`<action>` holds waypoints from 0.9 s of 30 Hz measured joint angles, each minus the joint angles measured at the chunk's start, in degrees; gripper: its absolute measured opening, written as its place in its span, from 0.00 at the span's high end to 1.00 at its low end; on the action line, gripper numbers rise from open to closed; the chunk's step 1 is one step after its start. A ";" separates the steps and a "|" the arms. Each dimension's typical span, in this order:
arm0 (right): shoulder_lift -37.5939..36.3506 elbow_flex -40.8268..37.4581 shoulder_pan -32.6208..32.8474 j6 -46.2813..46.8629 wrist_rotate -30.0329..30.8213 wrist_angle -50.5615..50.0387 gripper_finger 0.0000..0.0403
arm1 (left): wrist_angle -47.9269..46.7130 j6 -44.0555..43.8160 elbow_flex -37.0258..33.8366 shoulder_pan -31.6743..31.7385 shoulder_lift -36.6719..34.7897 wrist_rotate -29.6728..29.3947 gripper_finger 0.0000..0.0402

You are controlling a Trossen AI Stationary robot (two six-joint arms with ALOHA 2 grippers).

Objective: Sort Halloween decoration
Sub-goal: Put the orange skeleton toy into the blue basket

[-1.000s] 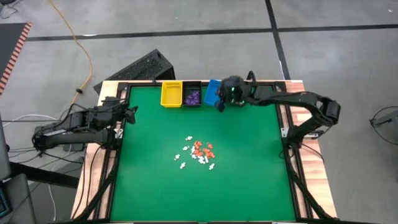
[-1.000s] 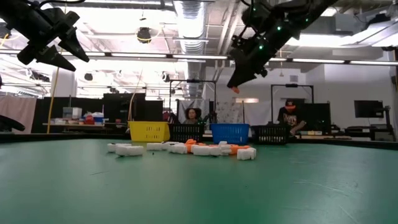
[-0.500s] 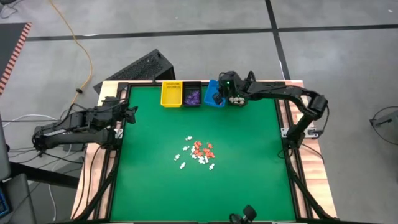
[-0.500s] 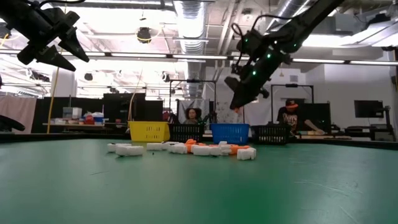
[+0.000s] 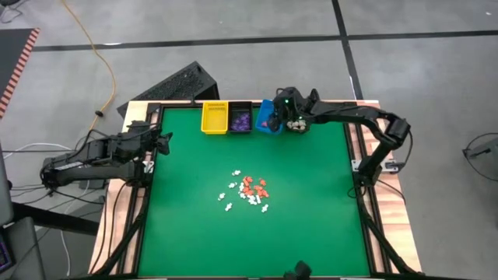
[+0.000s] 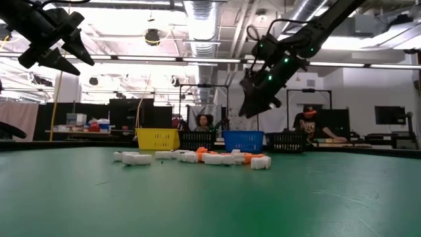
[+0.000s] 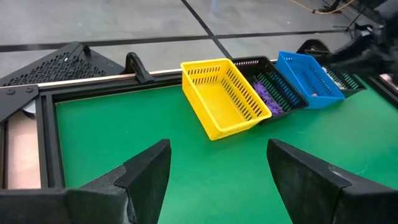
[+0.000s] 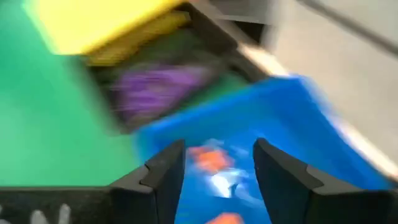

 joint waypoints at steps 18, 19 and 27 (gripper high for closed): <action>-1.48 0.04 27.48 -0.66 -1.95 -13.11 0.52 | 0.00 -0.11 0.00 -0.02 0.00 0.42 0.36; -1.48 0.04 29.26 0.18 0.62 -13.47 0.52 | 0.00 -0.15 0.00 0.00 0.00 0.42 0.36; -1.48 0.04 36.58 7.75 11.27 -13.46 0.52 | 0.00 -0.22 0.00 -0.01 0.00 0.50 0.36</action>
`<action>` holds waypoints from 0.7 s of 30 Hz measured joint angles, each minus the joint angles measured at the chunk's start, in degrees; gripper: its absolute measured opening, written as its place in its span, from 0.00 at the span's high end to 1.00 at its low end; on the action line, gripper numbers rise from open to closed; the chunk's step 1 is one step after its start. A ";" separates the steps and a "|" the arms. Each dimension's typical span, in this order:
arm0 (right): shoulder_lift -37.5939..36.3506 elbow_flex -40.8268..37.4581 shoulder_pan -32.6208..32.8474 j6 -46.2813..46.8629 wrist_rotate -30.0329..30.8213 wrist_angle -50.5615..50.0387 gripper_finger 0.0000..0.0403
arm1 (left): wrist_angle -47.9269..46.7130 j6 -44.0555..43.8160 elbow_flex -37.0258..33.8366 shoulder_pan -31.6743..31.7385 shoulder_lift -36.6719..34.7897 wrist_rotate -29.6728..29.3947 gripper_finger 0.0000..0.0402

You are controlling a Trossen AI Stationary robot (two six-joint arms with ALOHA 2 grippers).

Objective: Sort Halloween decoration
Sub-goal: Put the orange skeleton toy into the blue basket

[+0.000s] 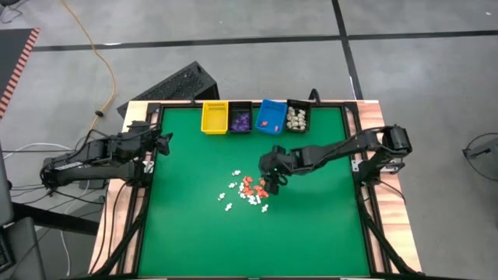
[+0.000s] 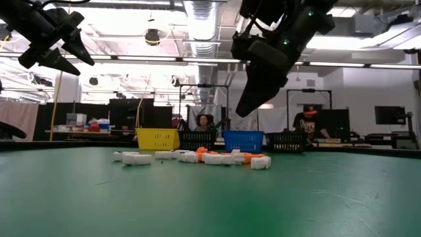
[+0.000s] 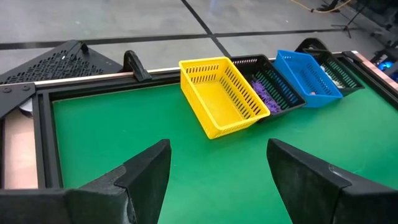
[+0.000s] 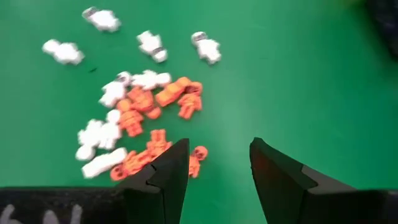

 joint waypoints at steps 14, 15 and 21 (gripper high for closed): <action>8.20 -0.14 2.51 8.87 1.30 6.32 0.52 | -0.17 -0.04 0.02 0.00 0.00 3.51 0.36; 8.57 -0.11 2.51 9.30 1.30 6.18 0.52 | -0.20 -0.07 0.02 -0.01 0.02 3.69 0.36; 12.06 -0.15 2.81 12.03 1.38 4.77 0.52 | -0.59 -1.09 0.02 -0.01 0.00 4.49 0.36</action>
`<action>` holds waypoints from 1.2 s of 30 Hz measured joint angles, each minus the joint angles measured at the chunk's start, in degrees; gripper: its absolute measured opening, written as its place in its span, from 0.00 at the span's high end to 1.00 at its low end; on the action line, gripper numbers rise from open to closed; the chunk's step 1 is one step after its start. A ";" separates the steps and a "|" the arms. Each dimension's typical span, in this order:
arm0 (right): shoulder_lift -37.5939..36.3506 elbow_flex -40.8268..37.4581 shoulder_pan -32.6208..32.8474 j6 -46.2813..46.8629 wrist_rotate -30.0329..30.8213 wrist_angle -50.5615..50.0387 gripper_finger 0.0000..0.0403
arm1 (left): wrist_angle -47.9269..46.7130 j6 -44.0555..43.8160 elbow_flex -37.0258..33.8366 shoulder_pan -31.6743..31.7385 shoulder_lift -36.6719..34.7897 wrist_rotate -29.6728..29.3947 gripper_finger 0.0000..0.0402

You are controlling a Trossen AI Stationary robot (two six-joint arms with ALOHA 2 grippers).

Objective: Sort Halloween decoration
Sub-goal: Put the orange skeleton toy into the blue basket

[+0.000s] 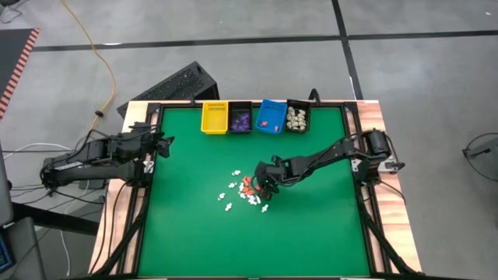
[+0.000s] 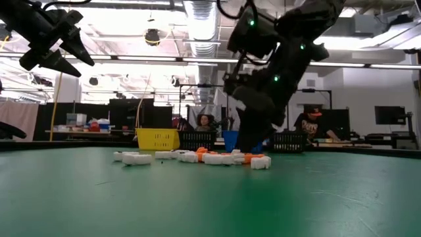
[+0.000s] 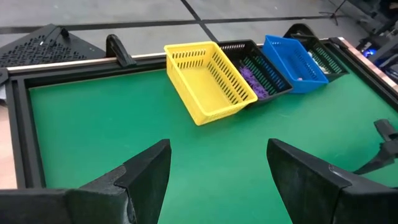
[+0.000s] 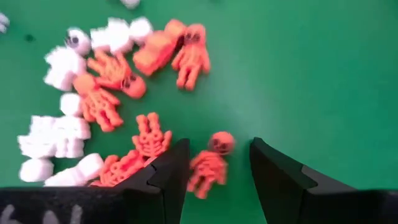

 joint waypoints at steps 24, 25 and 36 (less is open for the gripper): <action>-2.49 -0.33 -1.86 6.92 3.19 -2.52 0.88 | -0.24 0.00 0.00 0.00 0.01 -0.43 0.36; -3.86 -0.30 -3.16 5.84 3.21 -2.30 0.88 | -0.25 0.01 0.00 0.01 0.00 -0.51 0.36; -16.20 -0.02 -22.79 -4.33 4.35 0.31 0.88 | -0.24 0.22 0.00 0.01 0.00 -2.92 0.36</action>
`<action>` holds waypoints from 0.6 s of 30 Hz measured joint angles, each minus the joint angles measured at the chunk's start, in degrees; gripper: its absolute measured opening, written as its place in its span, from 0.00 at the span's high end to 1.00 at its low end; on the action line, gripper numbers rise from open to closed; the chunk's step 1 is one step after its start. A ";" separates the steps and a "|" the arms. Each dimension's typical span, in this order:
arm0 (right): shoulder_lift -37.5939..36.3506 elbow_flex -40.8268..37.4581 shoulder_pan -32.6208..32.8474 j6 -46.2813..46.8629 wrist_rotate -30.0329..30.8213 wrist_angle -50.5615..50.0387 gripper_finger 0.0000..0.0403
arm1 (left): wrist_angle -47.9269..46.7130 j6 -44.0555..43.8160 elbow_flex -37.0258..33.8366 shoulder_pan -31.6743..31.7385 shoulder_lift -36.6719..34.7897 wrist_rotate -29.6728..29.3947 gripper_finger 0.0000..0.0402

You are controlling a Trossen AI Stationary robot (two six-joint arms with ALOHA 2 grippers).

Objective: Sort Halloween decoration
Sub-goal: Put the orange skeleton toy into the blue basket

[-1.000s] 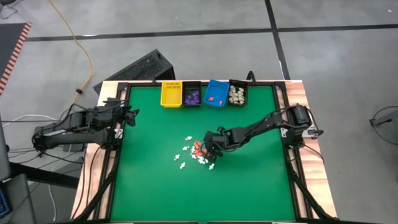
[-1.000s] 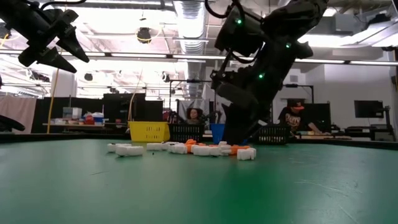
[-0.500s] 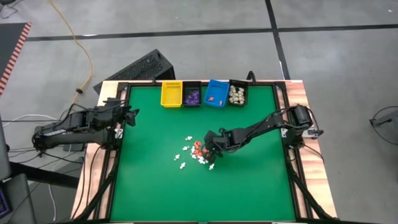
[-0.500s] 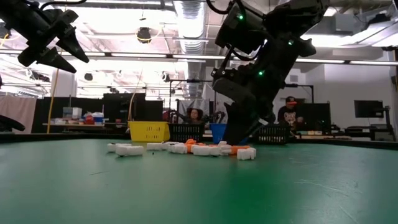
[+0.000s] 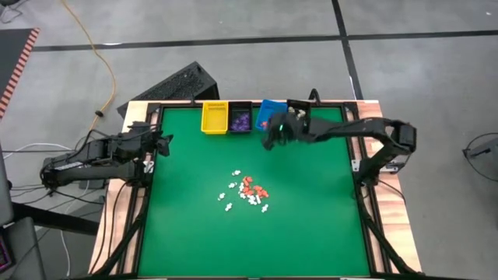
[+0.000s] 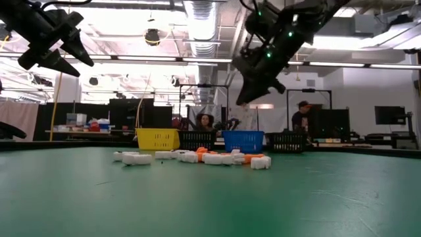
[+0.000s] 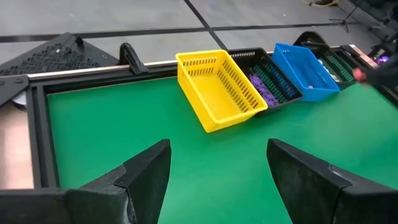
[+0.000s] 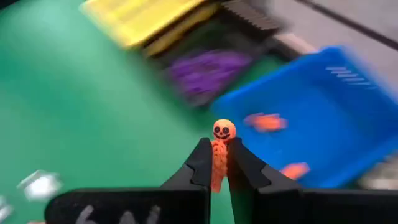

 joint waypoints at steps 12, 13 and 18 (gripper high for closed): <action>3.65 0.00 -16.05 -0.24 -6.90 5.17 0.80 | 0.00 0.00 0.00 0.01 0.00 -1.59 0.36; 4.60 0.02 -16.50 -0.23 -8.87 5.89 0.78 | 0.00 0.00 0.00 0.01 0.00 -1.59 0.36; 8.92 0.02 -17.30 -0.20 -14.12 6.38 0.67 | 0.00 0.02 0.00 0.01 0.00 -2.00 0.36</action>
